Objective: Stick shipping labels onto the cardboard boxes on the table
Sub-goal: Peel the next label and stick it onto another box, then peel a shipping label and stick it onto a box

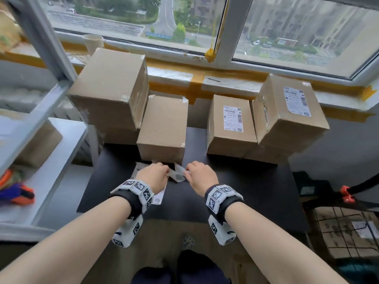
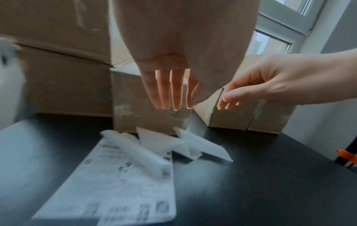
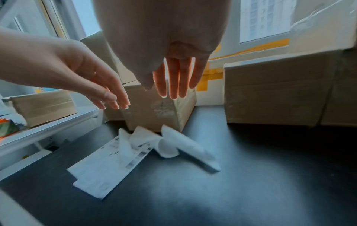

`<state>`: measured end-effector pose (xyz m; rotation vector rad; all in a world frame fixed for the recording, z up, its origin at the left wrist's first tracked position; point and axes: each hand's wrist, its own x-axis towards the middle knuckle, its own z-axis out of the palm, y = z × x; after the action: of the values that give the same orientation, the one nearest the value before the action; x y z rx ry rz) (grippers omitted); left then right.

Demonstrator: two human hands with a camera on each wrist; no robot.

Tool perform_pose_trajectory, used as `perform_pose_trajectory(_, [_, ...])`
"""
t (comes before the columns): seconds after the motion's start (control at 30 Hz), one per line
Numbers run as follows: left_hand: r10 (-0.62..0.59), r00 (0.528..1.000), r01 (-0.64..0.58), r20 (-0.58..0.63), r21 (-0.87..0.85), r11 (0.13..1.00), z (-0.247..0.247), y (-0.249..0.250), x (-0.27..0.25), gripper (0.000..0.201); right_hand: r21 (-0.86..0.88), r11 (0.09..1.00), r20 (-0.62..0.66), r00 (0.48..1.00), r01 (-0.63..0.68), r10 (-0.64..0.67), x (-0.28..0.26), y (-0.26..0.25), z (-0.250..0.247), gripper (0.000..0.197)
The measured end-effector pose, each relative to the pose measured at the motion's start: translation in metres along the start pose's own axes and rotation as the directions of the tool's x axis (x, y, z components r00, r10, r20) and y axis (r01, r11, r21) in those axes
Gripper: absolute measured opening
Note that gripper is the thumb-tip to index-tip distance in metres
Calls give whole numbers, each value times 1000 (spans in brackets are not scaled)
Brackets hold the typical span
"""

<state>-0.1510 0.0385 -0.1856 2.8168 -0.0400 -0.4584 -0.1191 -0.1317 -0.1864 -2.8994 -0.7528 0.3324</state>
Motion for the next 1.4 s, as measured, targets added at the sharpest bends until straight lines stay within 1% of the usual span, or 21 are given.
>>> perform_pose_trajectory(0.23, [-170,985,172,33,-40,984,35,-60,-49,34,69,996,120,990,59,-67,-7,-52,45,32])
perform_pose_trajectory(0.3, [-190,980,192,55,-38,981,47,-71,-57,33,86,995,163,985,50,-63,-5,-62,59,32])
perform_pose_trajectory(0.4, [-189,978,193,88,-37,981,64,-84,-63,32,120,992,211,975,48,-73,-2,-70,77,32])
perform_pose_trajectory(0.47, [-166,979,171,115,-41,984,77,-90,-65,44,155,987,210,974,52,-85,1,-73,88,34])
perform_pose_trajectory(0.53, [-116,987,116,109,3,993,86,-92,-66,53,188,979,190,975,76,-112,2,-76,96,39])
perform_pose_trajectory(0.6, [-101,990,97,101,45,994,94,-94,-66,57,199,975,152,980,98,-130,5,-78,102,42])
perform_pose_trajectory(0.73, [-74,992,60,100,135,989,104,-98,-67,58,240,961,61,986,135,-154,12,-84,115,44])
perform_pose_trajectory(0.8, [-72,993,61,96,120,991,107,-99,-67,58,245,962,35,990,123,-136,17,-85,122,43])
perform_pose_trajectory(0.93, [-74,996,72,53,49,996,109,-103,-68,55,227,971,55,995,70,-85,22,-84,130,48])
perform_pose_trajectory(1.07, [-80,996,80,26,3,997,111,-102,-67,52,212,976,29,998,51,-59,20,-80,131,48])
perform_pose_trajectory(1.1, [-78,997,78,7,-1,997,111,-101,-67,50,210,977,14,999,48,-52,19,-80,131,47])
perform_pose_trajectory(1.17, [-68,995,69,-70,7,998,112,-98,-65,45,209,978,-4,1000,23,-23,17,-77,132,45])
perform_pose_trajectory(1.23, [-33,993,37,-114,31,999,109,-95,-62,47,231,973,-1,1000,-15,15,14,-74,132,47])
perform_pose_trajectory(1.3, [22,999,-19,-49,59,998,107,-90,-58,54,291,954,-8,997,-71,77,12,-71,132,49])
perform_pose_trajectory(1.4, [29,996,-38,87,103,994,106,-86,-53,56,428,880,-7,973,-207,232,9,-68,129,45])
